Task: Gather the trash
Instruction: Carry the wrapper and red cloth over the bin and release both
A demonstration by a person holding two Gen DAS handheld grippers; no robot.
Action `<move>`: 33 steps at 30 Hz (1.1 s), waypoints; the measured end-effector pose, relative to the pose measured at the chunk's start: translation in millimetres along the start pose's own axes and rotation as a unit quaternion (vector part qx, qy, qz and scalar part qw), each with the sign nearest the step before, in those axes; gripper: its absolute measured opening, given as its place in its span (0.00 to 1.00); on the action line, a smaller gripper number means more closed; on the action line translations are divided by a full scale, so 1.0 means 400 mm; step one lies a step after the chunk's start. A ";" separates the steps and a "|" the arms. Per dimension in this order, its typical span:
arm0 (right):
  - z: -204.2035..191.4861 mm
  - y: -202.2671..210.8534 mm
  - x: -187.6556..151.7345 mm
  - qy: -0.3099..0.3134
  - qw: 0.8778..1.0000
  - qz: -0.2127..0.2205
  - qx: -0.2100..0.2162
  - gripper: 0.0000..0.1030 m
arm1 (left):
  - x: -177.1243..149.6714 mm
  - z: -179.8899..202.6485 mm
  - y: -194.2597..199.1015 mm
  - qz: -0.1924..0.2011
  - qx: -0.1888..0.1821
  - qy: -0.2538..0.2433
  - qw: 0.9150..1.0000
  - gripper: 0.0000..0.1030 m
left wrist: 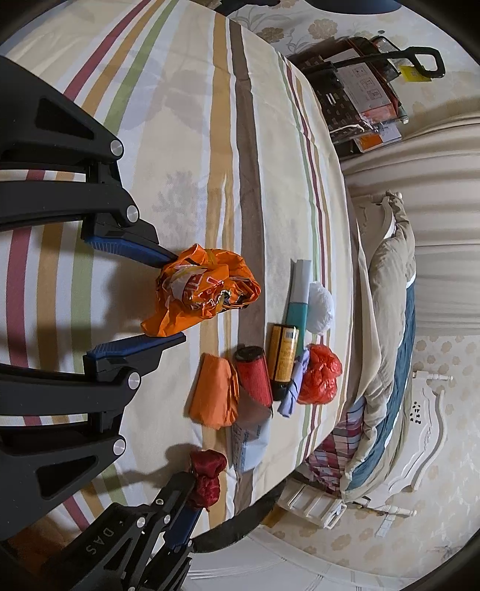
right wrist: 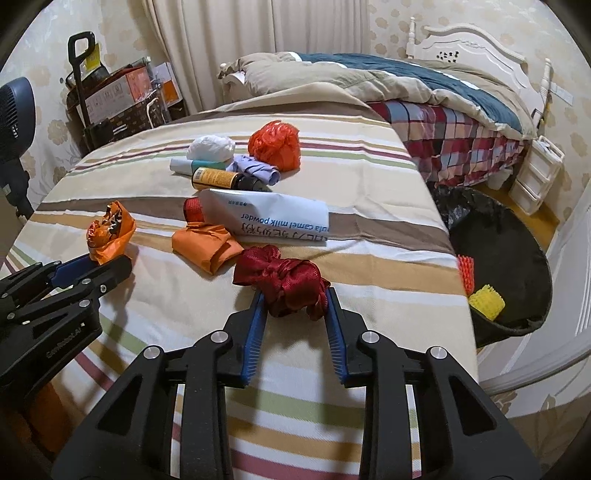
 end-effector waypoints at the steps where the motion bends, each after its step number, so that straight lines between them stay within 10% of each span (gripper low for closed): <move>1: 0.004 0.004 0.002 -0.002 1.000 0.002 0.000 0.29 | 0.002 0.005 0.005 0.002 -0.002 -0.002 1.000 0.37; 33: 0.517 0.110 0.075 -0.172 0.977 0.081 -0.101 0.30 | 0.228 0.495 0.035 0.077 -0.088 -0.130 0.985 0.37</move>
Point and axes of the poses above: each gripper's, at about its wrist camera, not at the fingertips, and y roughly against the way its jaws point, z to its right, x to its top, the point moved 7 cm from there along -y, roughly the way its jaws point, and after that the axes turned 12 degrees about -z, right-handed, at the moved point
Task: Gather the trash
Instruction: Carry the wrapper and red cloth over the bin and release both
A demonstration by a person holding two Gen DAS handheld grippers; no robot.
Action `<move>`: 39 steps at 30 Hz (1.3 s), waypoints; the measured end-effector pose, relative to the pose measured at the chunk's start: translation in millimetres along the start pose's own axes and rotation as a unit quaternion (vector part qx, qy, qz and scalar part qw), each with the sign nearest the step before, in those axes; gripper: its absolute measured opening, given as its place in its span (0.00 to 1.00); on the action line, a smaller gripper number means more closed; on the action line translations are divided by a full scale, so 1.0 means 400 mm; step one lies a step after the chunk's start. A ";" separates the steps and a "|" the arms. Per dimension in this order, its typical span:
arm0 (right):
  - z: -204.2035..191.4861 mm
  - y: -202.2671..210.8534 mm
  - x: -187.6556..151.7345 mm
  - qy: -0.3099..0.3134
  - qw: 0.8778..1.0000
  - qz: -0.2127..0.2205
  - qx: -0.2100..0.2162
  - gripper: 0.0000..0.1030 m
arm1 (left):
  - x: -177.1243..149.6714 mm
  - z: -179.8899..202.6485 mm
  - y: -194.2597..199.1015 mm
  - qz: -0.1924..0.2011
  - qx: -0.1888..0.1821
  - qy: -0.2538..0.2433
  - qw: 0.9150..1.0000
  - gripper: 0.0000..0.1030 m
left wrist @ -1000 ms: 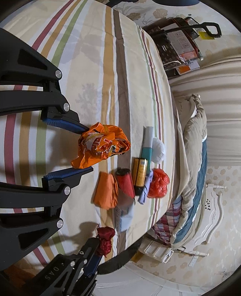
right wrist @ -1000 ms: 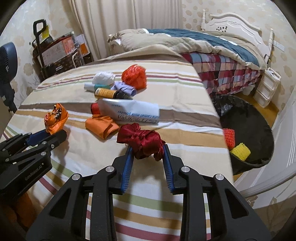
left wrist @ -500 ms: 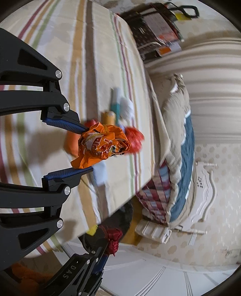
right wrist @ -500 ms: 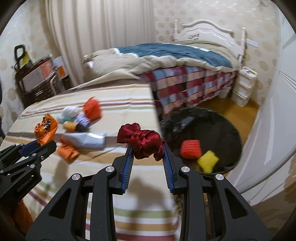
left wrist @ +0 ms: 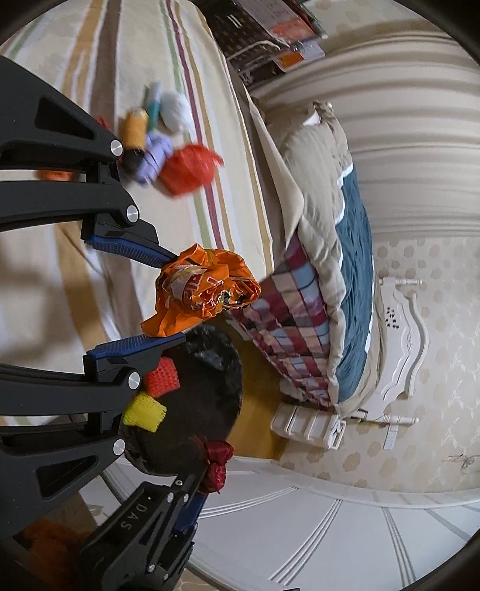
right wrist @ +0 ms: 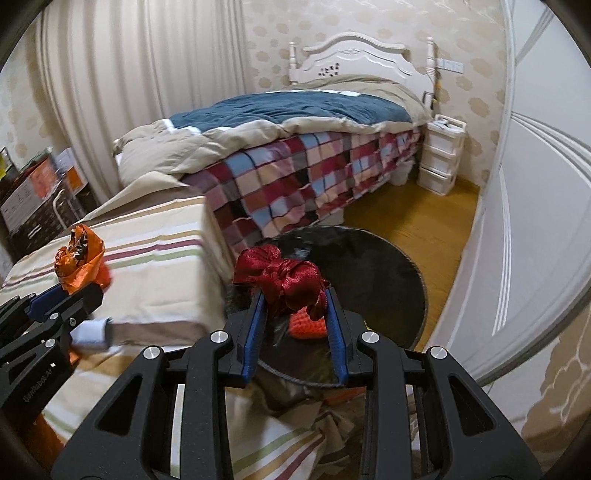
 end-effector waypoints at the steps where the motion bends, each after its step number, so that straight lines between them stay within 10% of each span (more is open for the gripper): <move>1: 0.008 -0.007 0.004 -0.003 1.000 -0.002 -0.001 0.30 | 0.010 0.013 -0.013 -0.001 -0.002 -0.002 1.000 0.37; 25: 0.165 -0.170 0.071 -0.054 0.998 -0.034 -0.012 0.34 | 0.110 0.167 -0.243 -0.055 0.011 -0.044 0.997 0.39; 32: 0.193 -0.185 0.072 -0.066 0.997 -0.032 -0.017 0.47 | 0.117 0.175 -0.250 -0.052 0.013 -0.042 0.998 0.71; 39: 0.209 -0.180 0.068 -0.073 0.997 -0.031 -0.022 0.49 | 0.121 0.163 -0.239 -0.049 0.013 -0.027 0.998 0.77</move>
Point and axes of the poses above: each gripper's, at about its wrist camera, not at the fingertips, and y roughly against the way its jaws point, z to its right, x to its top, the point moved 7 cm from there along -y, roughly the way its jaws point, and after that the axes turned 12 degrees about -z, right-handed, at the moved point
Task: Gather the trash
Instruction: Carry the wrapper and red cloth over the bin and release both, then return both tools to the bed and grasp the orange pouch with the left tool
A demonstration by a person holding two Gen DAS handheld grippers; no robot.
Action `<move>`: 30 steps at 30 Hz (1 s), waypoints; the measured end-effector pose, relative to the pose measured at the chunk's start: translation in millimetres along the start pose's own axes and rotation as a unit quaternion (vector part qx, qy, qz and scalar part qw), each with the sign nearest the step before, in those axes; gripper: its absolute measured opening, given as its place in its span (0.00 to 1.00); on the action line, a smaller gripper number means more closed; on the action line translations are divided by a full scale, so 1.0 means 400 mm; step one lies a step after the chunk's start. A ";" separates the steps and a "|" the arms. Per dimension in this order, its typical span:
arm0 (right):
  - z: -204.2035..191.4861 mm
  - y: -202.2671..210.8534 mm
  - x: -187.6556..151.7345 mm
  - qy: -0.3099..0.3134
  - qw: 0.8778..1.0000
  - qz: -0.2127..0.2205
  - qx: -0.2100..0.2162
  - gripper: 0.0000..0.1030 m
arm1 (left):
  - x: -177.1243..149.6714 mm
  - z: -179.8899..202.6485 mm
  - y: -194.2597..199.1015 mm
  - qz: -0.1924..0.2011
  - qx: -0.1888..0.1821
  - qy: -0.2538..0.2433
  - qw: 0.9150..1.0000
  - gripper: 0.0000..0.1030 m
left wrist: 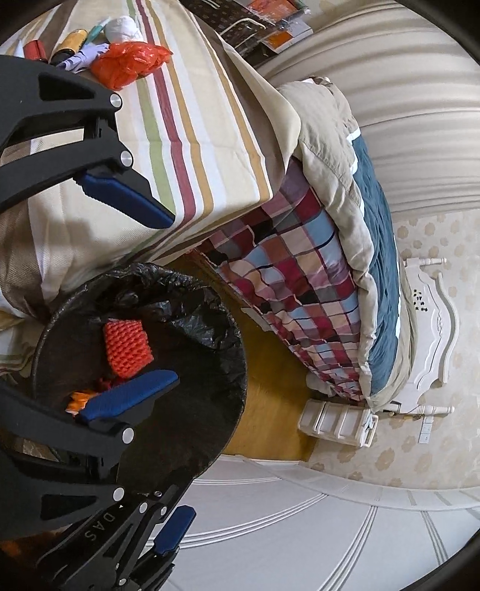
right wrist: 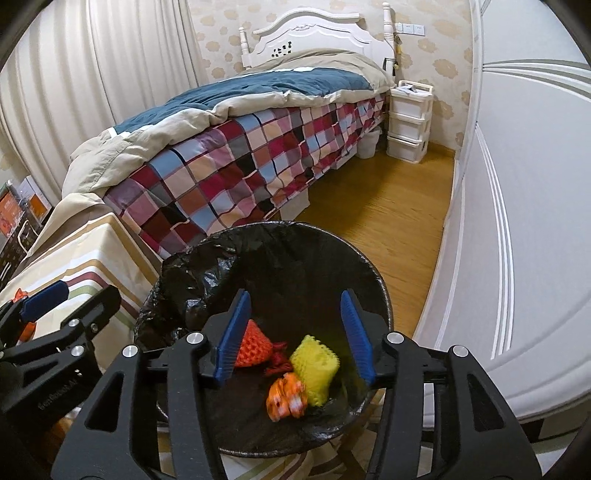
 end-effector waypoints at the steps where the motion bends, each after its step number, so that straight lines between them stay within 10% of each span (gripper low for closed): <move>1: 0.001 0.003 -0.001 0.000 1.000 0.001 -0.001 0.50 | -0.002 -0.003 0.005 0.000 0.001 0.002 1.000 0.78; 30: -0.167 0.132 -0.152 0.051 0.998 0.003 0.035 0.57 | -0.187 -0.192 0.177 0.010 0.039 0.060 0.997 0.78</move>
Point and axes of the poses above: each gripper's, at about its wrist camera, not at the fingertips, and y roughly against the way its jaws point, z to its right, x to its top, the point moved 7 cm from there along -y, roughly the way its jaws point, and after that the axes turned 12 degrees about -z, right-handed, at the moved point
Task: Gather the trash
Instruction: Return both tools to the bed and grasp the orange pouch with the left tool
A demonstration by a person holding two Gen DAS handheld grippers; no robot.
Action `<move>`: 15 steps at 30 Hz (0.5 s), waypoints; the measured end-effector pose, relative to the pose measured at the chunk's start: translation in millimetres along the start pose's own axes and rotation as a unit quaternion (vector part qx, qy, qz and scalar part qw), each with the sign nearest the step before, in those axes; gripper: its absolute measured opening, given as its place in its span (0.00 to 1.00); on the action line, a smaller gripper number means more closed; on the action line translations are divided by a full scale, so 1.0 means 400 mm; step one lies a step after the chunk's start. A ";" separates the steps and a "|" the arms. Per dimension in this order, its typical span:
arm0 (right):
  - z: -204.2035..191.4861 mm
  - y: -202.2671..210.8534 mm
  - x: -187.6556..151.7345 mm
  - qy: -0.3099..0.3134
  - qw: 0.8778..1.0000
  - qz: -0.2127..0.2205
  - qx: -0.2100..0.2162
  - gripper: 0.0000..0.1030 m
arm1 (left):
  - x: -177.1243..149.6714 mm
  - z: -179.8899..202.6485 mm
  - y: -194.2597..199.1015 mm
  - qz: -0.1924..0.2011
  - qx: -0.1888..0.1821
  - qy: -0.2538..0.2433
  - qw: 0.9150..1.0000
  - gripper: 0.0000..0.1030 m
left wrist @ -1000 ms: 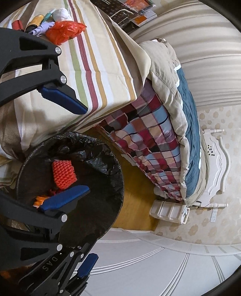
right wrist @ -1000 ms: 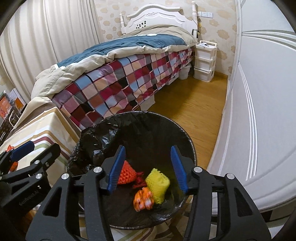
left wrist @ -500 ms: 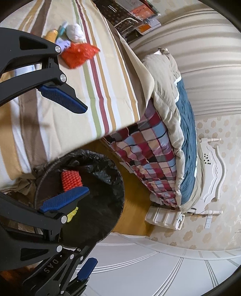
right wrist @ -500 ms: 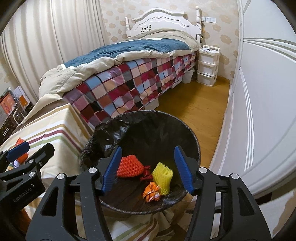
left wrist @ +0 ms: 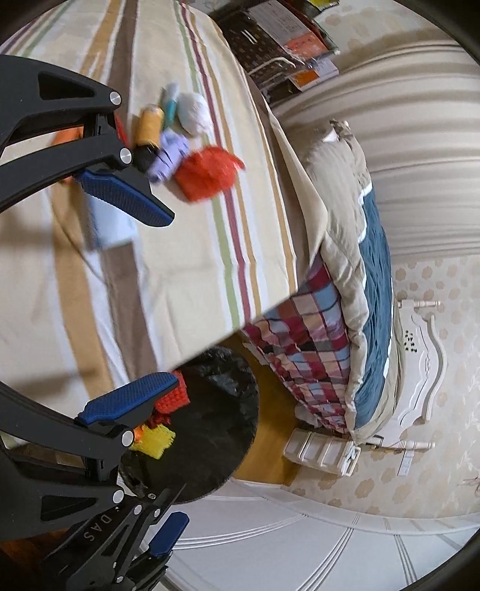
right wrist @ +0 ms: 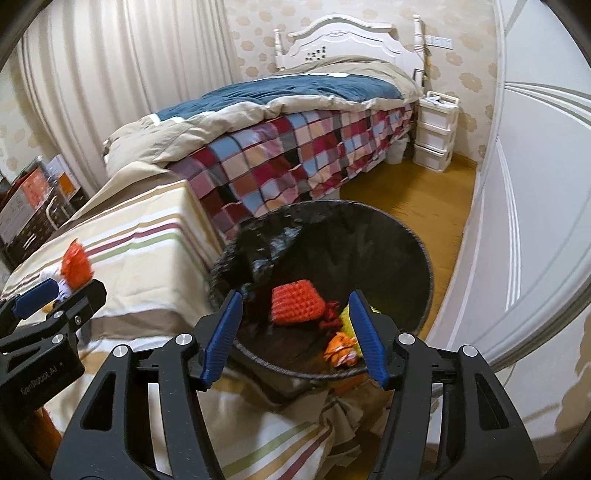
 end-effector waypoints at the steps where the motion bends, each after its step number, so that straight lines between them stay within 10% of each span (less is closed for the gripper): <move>1: -0.010 0.001 -0.004 0.003 1.000 -0.001 0.002 0.57 | -0.011 -0.012 0.005 -0.001 0.004 0.003 1.000 0.78; 15: -0.146 0.027 -0.078 0.043 0.998 -0.015 0.042 0.57 | -0.160 -0.200 0.034 -0.026 0.053 0.058 0.997 0.78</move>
Point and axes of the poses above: each gripper's, at about its wrist camera, not at the fingertips, and y roughly against the way its jaws point, z to its right, x to its top, the point moved 7 cm from there along -y, roughly the way its jaws point, and after that the axes turned 12 degrees about -z, right-handed, at the moved point
